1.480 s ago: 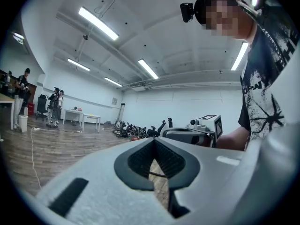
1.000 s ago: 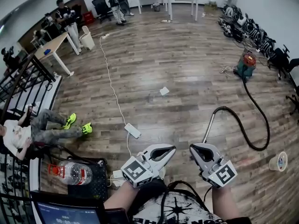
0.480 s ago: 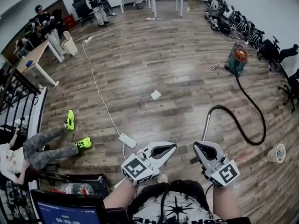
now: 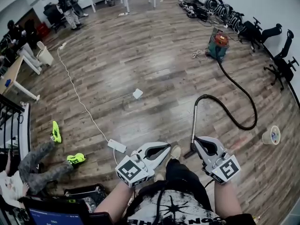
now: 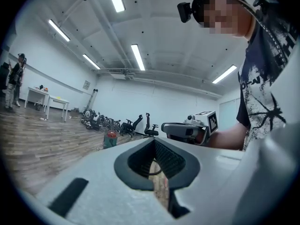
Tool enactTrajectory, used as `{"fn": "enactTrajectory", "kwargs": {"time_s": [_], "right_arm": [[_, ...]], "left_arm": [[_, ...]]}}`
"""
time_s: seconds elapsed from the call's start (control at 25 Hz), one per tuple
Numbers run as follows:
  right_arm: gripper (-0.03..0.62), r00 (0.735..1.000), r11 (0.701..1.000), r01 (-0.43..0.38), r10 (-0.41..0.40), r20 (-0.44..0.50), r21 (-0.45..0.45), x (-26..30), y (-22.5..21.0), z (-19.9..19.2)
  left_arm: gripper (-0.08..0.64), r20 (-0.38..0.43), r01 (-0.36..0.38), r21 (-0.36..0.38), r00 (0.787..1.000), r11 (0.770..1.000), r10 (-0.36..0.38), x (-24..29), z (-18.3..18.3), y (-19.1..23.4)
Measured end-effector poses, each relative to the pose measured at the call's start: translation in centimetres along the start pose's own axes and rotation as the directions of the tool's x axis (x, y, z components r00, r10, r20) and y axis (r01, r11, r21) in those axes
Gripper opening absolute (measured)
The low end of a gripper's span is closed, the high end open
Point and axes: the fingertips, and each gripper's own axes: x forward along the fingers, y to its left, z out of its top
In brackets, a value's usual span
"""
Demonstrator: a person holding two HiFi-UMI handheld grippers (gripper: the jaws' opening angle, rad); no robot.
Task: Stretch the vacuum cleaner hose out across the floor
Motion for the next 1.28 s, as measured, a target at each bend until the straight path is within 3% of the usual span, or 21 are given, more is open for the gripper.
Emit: {"fn": "enactTrajectory", "kwargs": {"time_s": [0.24,0.44,0.76,1.0,1.28], "right_arm": [[0.008,0.997,0.998,0.063,-0.062,-0.035,0.029,0.1,-8.0,-1.6],[0.008,0.995,0.995,0.095,-0.095,-0.011,0.021,0.1,-16.6,-1.0],[0.008,0.988,0.986,0.155,-0.155,-0.001,0.056,-2.1,-27.1,-2.3],[0.009,0.986,0.983,0.165,-0.165,-0.007,0.079,-2.9,-30.8,-2.7],[0.009,0.97,0.965,0.241,-0.243,0.0,0.098,-4.2,-33.4,-3.8]], "left_arm": [[0.0,-0.045,0.028,0.006,0.999,1.0,-0.028,5.9,1.3,3.8],[0.0,-0.094,0.067,0.016,0.993,0.998,-0.065,14.0,2.8,7.4],[0.0,-0.152,0.173,0.029,0.974,0.984,-0.167,26.4,4.0,9.1],[0.0,-0.168,0.207,0.025,0.965,0.978,-0.2,31.0,4.3,9.0],[0.0,-0.185,0.271,0.026,0.947,0.962,-0.262,34.7,3.9,9.9]]}}
